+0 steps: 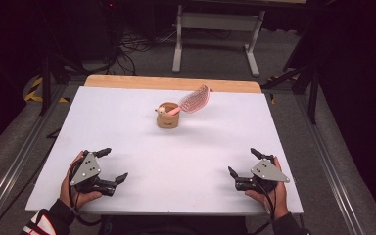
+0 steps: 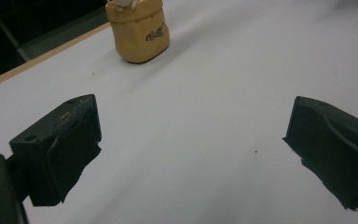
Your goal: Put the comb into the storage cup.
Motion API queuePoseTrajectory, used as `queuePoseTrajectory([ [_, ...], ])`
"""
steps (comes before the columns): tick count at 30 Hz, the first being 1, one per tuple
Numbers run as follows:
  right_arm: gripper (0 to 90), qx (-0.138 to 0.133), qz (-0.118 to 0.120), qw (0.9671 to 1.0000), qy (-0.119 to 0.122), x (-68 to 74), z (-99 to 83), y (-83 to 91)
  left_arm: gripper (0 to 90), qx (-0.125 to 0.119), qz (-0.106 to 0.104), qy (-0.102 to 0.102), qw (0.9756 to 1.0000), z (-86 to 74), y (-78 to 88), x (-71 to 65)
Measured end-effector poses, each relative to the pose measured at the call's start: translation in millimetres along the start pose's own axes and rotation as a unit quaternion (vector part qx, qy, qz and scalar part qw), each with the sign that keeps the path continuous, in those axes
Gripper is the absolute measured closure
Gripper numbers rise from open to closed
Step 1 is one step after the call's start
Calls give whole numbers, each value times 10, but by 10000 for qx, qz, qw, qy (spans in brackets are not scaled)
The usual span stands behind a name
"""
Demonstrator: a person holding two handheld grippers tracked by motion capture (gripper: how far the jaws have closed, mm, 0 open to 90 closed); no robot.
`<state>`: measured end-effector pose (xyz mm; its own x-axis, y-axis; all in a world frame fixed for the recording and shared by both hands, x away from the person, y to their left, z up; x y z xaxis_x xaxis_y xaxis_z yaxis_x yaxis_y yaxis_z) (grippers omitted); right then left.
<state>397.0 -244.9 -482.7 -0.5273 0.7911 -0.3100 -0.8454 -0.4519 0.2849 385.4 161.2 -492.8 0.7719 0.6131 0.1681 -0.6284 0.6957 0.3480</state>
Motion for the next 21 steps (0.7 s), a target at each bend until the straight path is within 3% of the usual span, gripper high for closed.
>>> queuePoseTrajectory([
  [5, 54, -78, -92, 9999, 10, -13, 32, 15, 41, 6, -15, -2, 10000, -5, -1, -6],
  [21, 54, -61, -36, 10000, 38, 10, 25, 5, 40, 2, -3, -7, 10000, -1, 1, -1],
])
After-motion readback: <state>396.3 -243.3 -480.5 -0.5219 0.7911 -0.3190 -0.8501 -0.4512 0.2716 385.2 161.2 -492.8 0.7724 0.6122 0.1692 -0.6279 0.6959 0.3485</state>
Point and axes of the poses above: each handheld gripper's, and its own axes: y roughly backward along the jaws, z roughly out of its top, x roughly to its left, the point moved 9 cm from there along -y, roughly forward along the jaws, and after that the axes turned 2 degrees about -x, right-handed, at the moved point
